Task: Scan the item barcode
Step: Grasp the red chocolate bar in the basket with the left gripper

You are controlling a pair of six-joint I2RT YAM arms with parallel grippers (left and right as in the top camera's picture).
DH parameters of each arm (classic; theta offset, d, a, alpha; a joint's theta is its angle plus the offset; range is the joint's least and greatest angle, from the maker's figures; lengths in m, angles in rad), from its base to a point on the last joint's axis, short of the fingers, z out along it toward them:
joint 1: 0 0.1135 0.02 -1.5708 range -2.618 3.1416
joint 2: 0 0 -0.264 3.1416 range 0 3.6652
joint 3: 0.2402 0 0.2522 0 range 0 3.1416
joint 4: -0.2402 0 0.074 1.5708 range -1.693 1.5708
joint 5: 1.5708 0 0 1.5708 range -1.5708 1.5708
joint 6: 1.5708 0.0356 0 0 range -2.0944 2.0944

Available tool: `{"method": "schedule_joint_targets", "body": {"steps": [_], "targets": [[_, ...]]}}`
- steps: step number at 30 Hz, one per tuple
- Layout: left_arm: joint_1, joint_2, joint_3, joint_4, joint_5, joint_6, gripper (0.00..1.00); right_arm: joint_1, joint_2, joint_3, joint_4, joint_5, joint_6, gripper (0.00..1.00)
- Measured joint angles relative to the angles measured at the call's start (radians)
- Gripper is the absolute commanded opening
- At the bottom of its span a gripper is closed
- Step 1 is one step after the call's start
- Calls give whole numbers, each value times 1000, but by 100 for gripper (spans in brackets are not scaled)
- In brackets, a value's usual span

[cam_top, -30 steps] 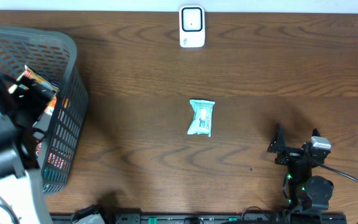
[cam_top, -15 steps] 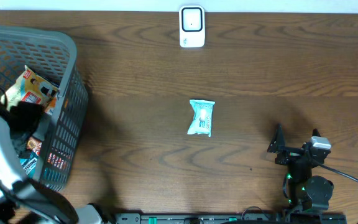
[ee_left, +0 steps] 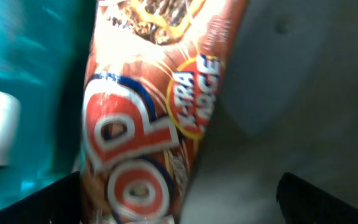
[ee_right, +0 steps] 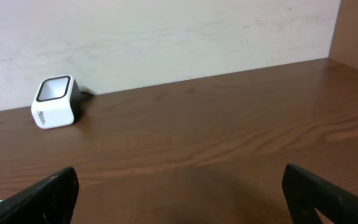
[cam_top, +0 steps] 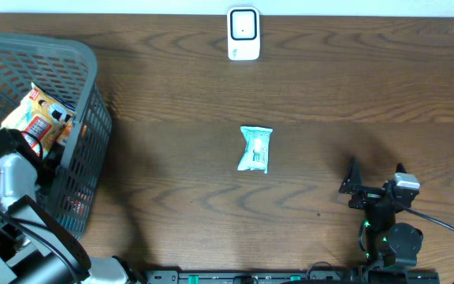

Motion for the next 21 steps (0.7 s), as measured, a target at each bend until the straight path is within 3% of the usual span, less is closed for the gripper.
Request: {"method": "schedule_joint_targets", "body": {"steps": [6,7,8,9,10,12,15,21], "targets": [[2,-38,-43,52,-26,-1,99,0,0,0,0,0,0,99],[2,-41,-47,60,-33,0,93,0,0,0,0,0,0,99],[2,-43,-50,67,-41,-3,81,0,0,0,0,0,0,99],[2,-45,-56,75,-53,-4,50,0,0,0,0,0,0,99],[3,-46,-60,76,-66,1,33,0,0,0,0,0,0,99],[5,-50,-72,78,-98,2,28,0,0,0,0,0,0,99],[10,-58,-82,88,-108,-3,8,0,0,0,0,0,0,99],[10,-64,-83,95,-107,3,7,0,0,0,0,0,0,99]]}}
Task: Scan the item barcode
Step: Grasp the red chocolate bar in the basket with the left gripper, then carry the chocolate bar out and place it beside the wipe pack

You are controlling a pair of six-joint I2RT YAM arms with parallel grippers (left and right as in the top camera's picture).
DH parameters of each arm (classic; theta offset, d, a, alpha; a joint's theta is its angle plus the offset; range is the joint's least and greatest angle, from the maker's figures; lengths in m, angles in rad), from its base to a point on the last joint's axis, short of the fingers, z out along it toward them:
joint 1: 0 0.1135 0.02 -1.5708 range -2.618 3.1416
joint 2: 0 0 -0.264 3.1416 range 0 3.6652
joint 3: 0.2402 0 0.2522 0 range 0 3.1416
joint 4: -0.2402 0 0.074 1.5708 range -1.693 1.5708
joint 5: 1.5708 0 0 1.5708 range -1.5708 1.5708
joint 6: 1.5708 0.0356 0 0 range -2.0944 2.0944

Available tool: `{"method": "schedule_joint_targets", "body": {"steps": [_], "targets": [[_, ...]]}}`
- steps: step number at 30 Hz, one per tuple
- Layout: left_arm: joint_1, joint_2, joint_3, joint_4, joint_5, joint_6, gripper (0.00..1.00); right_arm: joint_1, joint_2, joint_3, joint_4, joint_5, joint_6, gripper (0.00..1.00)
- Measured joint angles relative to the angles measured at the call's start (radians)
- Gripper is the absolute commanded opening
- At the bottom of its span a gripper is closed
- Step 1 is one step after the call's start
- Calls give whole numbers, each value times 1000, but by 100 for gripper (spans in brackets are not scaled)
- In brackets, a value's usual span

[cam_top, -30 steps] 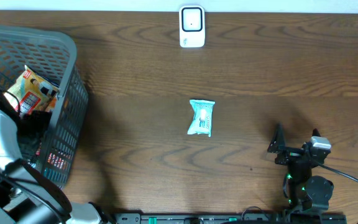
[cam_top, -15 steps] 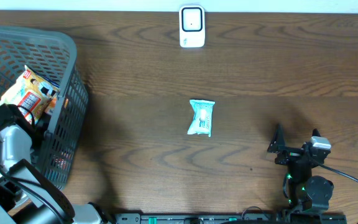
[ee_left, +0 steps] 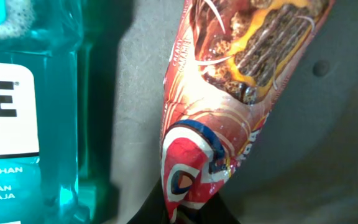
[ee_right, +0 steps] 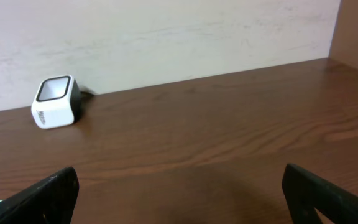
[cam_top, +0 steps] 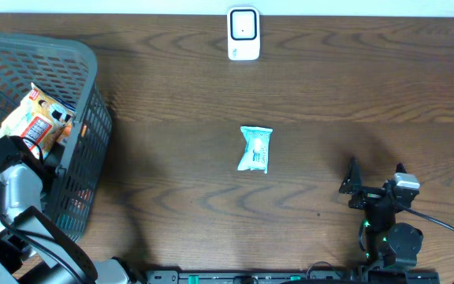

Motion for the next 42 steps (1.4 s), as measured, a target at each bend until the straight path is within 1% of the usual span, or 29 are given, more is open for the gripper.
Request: {"method": "schedule_joint_targets", "body": {"steps": [4,7,10,17,21,24,28,30,33,36,39,42], "targets": [[0,-10,0,-10,4,10,7,0,0,0,0,0,0,99],[0,-46,2,-59,29,32,7,0,0,0,0,0,0,99],[0,-134,22,-82,63,46,7,0,0,0,0,0,0,99],[0,-434,149,-61,130,52,7,0,0,0,0,0,0,99],[0,-590,179,-3,145,34,7,0,0,0,0,0,0,99],[0,-682,180,87,186,19,7,0,0,0,0,0,0,99],[-2,-768,182,242,309,7,7,0,0,0,0,0,0,99],[-13,-787,183,303,398,3,7,0,0,0,0,0,0,99],[-70,-786,184,326,529,8,7,0,0,0,0,0,0,99],[-178,-763,184,294,624,50,7,0,0,0,0,0,0,99],[-327,-730,184,246,664,111,7,0,0,0,0,0,0,99],[-490,-701,184,170,630,169,7,0,0,0,0,0,0,99]]}}
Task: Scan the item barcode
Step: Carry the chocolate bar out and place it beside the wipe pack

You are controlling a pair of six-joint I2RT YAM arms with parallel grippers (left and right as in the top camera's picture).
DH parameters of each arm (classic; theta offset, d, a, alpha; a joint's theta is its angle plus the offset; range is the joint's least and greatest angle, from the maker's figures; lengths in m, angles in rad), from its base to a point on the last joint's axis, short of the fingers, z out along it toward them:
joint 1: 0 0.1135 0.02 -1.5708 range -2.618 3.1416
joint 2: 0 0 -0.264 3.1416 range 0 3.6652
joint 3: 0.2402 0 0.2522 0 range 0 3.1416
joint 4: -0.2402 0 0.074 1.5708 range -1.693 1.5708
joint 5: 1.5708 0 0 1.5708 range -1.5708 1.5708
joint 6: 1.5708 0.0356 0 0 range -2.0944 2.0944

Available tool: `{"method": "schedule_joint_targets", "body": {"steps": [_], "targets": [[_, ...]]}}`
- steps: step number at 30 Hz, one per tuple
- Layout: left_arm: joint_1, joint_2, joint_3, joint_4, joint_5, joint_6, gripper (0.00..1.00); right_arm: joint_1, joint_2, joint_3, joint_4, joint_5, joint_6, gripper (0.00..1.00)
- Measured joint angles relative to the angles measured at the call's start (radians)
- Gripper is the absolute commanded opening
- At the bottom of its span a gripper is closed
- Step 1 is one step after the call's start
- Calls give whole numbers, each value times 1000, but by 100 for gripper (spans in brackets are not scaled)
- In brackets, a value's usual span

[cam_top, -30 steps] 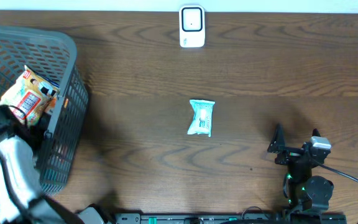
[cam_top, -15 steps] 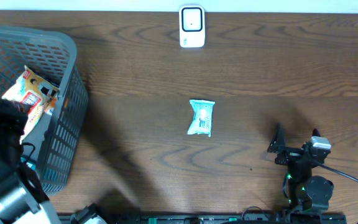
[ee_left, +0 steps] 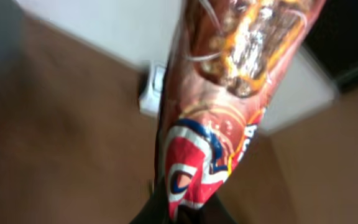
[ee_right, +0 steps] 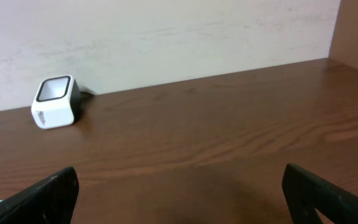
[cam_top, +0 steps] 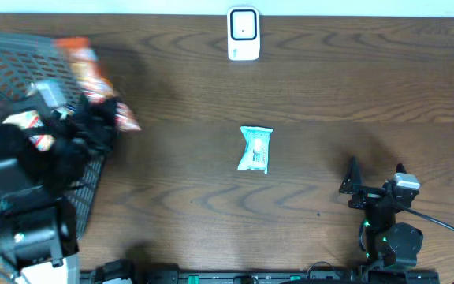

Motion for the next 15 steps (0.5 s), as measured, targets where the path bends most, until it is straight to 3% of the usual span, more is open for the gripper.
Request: {"method": "schedule_joint_targets", "body": {"steps": [8,15], "targets": [[-440,184,0,-146,-373,71,7,0,0,0,0,1,0,99],[-599,459,0,-83,-528,34,7,0,0,0,0,0,0,99]]}}
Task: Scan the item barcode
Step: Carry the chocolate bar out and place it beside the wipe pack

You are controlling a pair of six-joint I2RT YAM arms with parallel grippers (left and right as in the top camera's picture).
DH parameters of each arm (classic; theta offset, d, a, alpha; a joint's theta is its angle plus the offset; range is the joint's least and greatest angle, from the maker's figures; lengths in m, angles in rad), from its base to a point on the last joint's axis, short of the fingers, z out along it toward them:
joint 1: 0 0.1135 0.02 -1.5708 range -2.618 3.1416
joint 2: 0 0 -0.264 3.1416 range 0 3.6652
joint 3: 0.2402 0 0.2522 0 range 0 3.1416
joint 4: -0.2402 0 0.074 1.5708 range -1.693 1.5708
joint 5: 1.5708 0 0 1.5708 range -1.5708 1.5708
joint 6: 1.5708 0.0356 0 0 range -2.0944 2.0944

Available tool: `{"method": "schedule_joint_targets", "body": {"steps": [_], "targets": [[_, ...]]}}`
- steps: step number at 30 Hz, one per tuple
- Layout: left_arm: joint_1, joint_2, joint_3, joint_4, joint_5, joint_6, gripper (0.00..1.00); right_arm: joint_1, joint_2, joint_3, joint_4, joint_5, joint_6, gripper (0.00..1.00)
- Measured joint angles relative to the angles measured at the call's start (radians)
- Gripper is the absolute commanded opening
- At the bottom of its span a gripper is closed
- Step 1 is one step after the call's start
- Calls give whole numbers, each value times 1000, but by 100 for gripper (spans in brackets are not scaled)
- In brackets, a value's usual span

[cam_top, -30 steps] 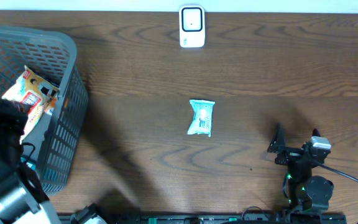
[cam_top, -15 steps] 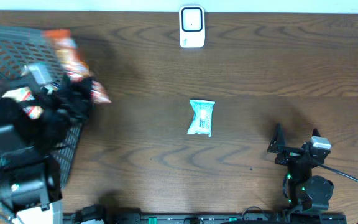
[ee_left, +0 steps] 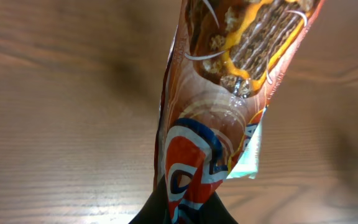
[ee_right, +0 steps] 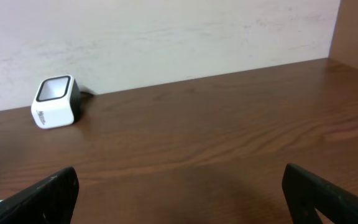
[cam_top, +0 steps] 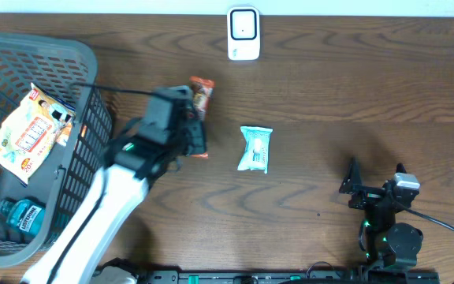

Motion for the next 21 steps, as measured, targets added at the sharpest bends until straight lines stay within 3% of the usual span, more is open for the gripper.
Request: {"method": "schedule_joint_targets", "body": {"steps": [9,19,20,21], "targets": [[-85,346,0,113,-24,-138,7,0,0,0,0,0,0,99],[-150,478,0,203,-21,-283,8,0,0,0,0,0,0,99],[-152,483,0,204,-21,-290,9,0,0,0,0,0,0,99],[-154,488,0,205,-21,-298,17,0,0,0,0,0,0,99]]}}
